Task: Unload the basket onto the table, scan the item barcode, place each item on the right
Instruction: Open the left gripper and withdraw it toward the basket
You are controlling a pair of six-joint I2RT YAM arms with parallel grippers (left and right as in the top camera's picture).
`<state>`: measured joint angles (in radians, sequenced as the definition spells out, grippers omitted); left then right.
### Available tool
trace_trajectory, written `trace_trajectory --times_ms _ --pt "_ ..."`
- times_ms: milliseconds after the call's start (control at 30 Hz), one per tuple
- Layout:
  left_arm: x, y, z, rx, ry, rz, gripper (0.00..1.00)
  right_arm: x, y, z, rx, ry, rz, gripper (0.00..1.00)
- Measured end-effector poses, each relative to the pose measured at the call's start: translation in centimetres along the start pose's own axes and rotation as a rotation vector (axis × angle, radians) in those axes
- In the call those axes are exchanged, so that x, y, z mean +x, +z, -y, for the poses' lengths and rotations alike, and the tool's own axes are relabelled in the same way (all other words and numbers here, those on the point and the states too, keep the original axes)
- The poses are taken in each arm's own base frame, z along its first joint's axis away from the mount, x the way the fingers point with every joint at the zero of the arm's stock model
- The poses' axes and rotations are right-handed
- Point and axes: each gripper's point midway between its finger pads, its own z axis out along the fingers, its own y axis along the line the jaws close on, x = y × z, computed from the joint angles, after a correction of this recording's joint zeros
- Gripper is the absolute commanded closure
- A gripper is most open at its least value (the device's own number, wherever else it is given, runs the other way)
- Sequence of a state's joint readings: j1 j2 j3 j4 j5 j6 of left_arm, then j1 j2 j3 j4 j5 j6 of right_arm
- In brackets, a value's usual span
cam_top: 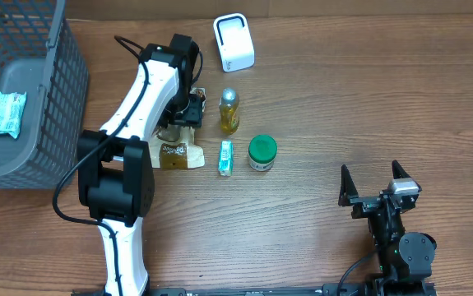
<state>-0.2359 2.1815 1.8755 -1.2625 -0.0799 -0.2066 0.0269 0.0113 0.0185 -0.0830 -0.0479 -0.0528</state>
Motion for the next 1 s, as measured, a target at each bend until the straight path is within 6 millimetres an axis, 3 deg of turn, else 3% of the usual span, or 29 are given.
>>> trace_trajectory --times_ms 133,233,367,533,633,700,767,900,1000 --pt "-2.9 -4.9 -0.2 0.02 -0.012 0.119 0.28 0.0 0.0 0.0 0.0 0.0 0.0 0.0" --pt "-5.7 -10.4 -1.4 0.025 -0.042 0.271 0.24 0.0 0.0 0.0 0.0 0.0 0.0 0.0" --pt "-8.7 -18.2 -4.9 -0.016 -0.082 0.507 0.09 0.0 0.0 0.0 0.0 0.0 0.0 0.0" --pt "-10.6 -25.5 -11.5 -0.149 -0.185 0.752 0.06 0.0 0.0 0.0 0.0 0.0 -0.001 0.0" --pt "-10.6 -27.8 -16.1 -0.222 -0.27 0.821 0.04 0.0 0.0 0.0 0.0 0.0 0.0 0.0" --pt "-10.2 -28.2 -19.3 -0.267 -0.323 0.832 0.05 0.0 0.0 0.0 0.0 0.0 -0.001 0.0" --pt "-9.3 -27.9 -23.1 -0.314 -0.389 0.816 0.05 0.0 0.0 0.0 0.0 0.0 0.0 0.0" --pt "-7.5 -27.1 -28.9 -0.369 -0.492 0.782 0.05 0.0 0.0 0.0 0.0 0.0 0.0 0.0" --pt "-6.3 -25.2 -32.7 -0.403 -0.557 0.725 0.05 0.0 0.0 0.0 0.0 0.0 0.0 0.0"
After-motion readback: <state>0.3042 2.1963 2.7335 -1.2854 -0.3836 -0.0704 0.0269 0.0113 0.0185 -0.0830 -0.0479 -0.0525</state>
